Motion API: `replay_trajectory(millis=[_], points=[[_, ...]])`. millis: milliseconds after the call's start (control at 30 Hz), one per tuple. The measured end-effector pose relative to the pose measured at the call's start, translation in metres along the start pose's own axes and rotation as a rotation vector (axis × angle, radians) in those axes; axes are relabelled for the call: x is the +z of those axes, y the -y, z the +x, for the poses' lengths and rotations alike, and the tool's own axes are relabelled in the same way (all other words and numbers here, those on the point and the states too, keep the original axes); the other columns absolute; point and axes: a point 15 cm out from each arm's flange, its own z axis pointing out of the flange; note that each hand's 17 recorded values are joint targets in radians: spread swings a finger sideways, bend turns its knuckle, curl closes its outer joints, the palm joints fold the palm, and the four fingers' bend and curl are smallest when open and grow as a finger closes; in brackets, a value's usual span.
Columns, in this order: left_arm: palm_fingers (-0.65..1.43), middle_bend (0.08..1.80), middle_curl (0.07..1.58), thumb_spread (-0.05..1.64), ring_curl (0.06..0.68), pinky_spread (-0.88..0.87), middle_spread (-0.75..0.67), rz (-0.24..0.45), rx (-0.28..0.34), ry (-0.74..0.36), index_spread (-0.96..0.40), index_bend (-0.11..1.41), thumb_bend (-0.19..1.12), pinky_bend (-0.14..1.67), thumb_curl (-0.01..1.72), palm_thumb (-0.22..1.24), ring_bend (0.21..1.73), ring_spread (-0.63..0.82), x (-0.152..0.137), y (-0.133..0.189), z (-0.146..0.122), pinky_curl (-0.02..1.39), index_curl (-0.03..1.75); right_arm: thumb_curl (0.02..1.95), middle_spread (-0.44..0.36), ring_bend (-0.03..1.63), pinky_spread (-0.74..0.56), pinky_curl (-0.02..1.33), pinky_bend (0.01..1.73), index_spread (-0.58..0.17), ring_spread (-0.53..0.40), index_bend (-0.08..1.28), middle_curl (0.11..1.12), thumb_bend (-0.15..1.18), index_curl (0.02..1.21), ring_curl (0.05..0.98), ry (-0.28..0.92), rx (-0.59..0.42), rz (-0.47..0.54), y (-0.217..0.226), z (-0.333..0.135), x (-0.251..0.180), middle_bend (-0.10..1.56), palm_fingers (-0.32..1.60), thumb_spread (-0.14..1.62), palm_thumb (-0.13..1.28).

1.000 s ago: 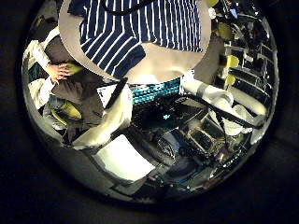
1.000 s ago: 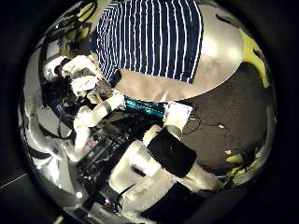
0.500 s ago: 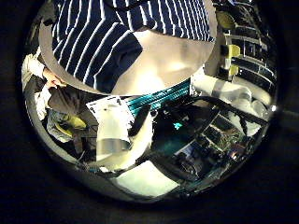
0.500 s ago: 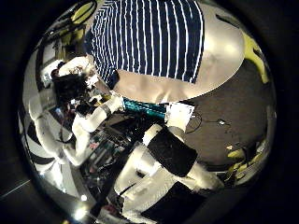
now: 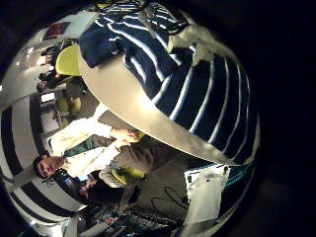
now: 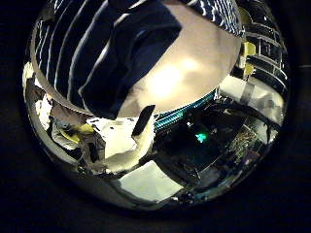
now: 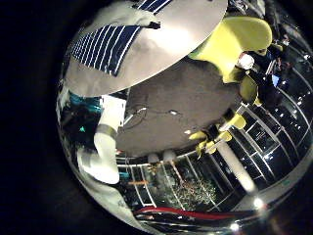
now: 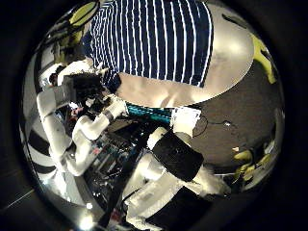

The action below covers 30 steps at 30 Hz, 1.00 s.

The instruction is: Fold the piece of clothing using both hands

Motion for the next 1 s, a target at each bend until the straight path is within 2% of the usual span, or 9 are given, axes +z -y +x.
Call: replay_trajectory(millis=[67,133,200,300,333,433,533,733,1000], points=[[0.39,0.35,0.45,0.93,0.183,0.14,0.07,0.002,-0.003,0.008,0.02,0.16,-0.01,0.53,0.33,0.33,0.75,0.13,0.001,0.002,-0.001,0.29,0.39,0.25,-0.003,0.72,0.40,0.07,0.80,-0.344,0.068,0.17,0.37,-0.01,0.31,0.215,-0.002,-0.002,-0.003,0.000,-0.001,0.000,0.28,0.26,1.37,0.42],[0.56,0.43,0.48,0.95,0.191,-0.05,-0.02,0.015,-0.011,0.009,-0.01,0.11,0.00,0.67,0.34,0.40,0.82,-0.04,0.000,0.007,-0.001,0.31,0.36,0.25,-0.003,0.72,0.40,0.07,0.80,-0.343,0.068,0.17,0.37,-0.01,0.31,0.216,0.005,-0.010,-0.002,0.002,-0.006,0.001,0.28,0.26,1.37,0.42],[0.83,0.53,0.52,0.96,0.246,-0.26,-0.11,0.042,-0.022,0.007,-0.06,0.08,0.02,0.85,0.35,0.49,1.00,-0.22,-0.005,0.013,-0.002,0.35,0.33,0.25,-0.003,0.71,0.40,0.07,0.80,-0.342,0.068,0.17,0.37,-0.01,0.31,0.216,0.012,-0.014,-0.004,0.003,-0.010,0.002,0.29,0.26,1.37,0.42],[1.03,0.66,0.63,0.99,0.327,-0.43,-0.23,0.104,-0.037,0.009,-0.14,0.16,0.05,1.04,0.37,0.62,1.15,-0.36,-0.020,0.024,-0.006,0.44,0.33,0.25,-0.007,0.72,0.40,0.08,0.80,-0.342,0.062,0.17,0.37,-0.01,0.31,0.217,0.016,-0.021,-0.011,0.006,-0.013,0.006,0.29,0.27,1.36,0.43],[1.02,0.69,0.66,1.00,0.345,-0.47,-0.26,0.119,-0.040,0.010,-0.17,0.16,0.05,1.07,0.37,0.65,1.17,-0.39,-0.025,0.027,-0.008,0.46,0.33,0.25,-0.008,0.72,0.40,0.08,0.79,-0.341,0.061,0.16,0.38,-0.01,0.31,0.217,0.013,-0.026,-0.014,0.007,-0.015,0.007,0.29,0.27,1.36,0.43],[1.10,0.73,0.74,1.03,0.408,-0.52,-0.34,0.153,-0.055,0.009,-0.26,0.23,0.07,1.18,0.40,0.76,1.26,-0.43,-0.038,0.033,-0.016,0.52,0.38,0.25,-0.012,0.73,0.40,0.08,0.80,-0.341,0.052,0.16,0.38,-0.01,0.31,0.219,0.005,-0.038,-0.012,0.009,-0.019,0.008,0.29,0.27,1.37,0.43],[1.09,0.77,0.81,1.04,0.445,-0.54,-0.41,0.159,-0.061,0.008,-0.35,0.30,0.08,1.24,0.44,0.83,1.31,-0.45,-0.049,0.033,-0.023,0.56,0.44,0.26,-0.032,0.81,0.33,0.08,0.85,-0.331,-0.009,0.14,0.38,0.00,0.29,0.241,0.016,-0.069,-0.020,0.015,-0.033,0.018,0.29,0.33,1.35,0.47],[1.04,0.80,0.92,1.06,0.486,-0.56,-0.50,0.135,-0.060,0.003,-0.48,0.40,0.05,1.30,0.48,0.88,1.36,-0.46,-0.067,0.031,-0.033,0.60,0.57,0.30,-0.048,0.88,0.23,0.07,0.88,-0.302,-0.089,0.15,0.41,-0.01,0.28,0.269,0.022,-0.085,-0.051,0.024,-0.046,0.055,0.38,0.35,1.28,0.53],[0.97,0.81,1.03,1.06,0.519,-0.56,-0.58,0.108,-0.028,-0.013,-0.58,0.41,-0.01,1.35,0.53,0.90,1.41,-0.46,-0.084,0.033,-0.035,0.64,0.75,0.31,-0.054,0.87,0.20,0.06,0.90,-0.266,-0.110,0.17,0.43,-0.02,0.29,0.279,-0.024,-0.074,-0.043,0.043,-0.066,0.093,0.41,0.28,1.21,0.49]])
